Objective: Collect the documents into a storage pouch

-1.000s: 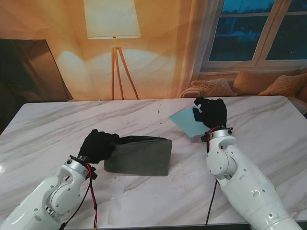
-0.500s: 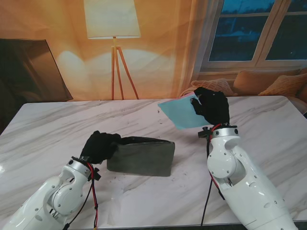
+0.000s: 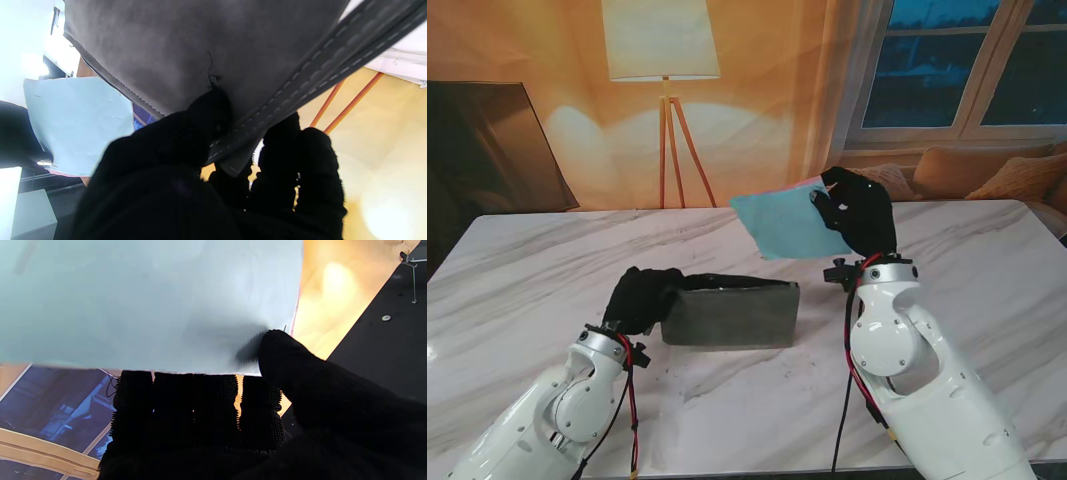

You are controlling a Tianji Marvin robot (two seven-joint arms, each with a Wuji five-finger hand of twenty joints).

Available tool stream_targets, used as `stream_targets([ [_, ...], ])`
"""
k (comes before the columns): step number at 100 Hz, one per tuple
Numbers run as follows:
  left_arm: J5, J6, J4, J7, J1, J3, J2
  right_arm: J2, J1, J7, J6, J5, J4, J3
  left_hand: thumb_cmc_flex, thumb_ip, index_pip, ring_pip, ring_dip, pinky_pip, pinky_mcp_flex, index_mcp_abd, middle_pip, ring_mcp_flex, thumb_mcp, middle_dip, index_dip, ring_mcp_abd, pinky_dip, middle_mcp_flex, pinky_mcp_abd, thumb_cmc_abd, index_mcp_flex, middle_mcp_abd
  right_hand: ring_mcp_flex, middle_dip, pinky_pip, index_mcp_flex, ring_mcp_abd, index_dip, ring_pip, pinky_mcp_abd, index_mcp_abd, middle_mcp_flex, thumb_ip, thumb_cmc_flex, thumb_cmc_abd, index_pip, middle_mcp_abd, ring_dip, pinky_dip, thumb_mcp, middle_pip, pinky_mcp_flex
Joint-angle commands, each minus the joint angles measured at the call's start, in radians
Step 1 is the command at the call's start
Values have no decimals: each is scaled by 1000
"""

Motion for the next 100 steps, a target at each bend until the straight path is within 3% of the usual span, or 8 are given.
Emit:
stream_targets([
  [1, -7, 4, 15, 8, -19, 9, -16, -10, 1, 13, 6, 16, -15, -6, 54, -3, 52, 41, 11, 0, -7, -25, 7, 4, -30, 21, 52, 29, 6, -25, -46, 53, 49, -14, 6, 14, -9, 94, -38, 52, 2, -9, -83, 26, 1, 41, 52, 89, -4, -4, 0, 16, 19, -7],
  [40, -50, 3, 116, 35, -115, 79, -33, -22, -7, 20, -13, 113, -32, -23, 74, 1, 73, -11, -10, -36, -36, -30, -13, -21, -35, 1, 77, 19, -11, -50, -58, 54, 70, -37, -10, 20, -43, 92, -63, 66, -20, -17, -95, 13, 6, 50, 64, 85, -24, -3, -14, 0, 16, -12],
  [100, -140, -14, 160, -38, -155, 130, -39, -16, -24, 90, -99, 192, 5, -60, 59, -8, 69, -109, -27, -75, -91, -51, -61, -38, 2, -30, 92, 6, -56, -51, -55, 32, 89, -52, -15, 31, -85, 94, -103, 78, -62, -25, -125, 13, 10, 44, 69, 73, -59, 6, -26, -15, -3, -10],
])
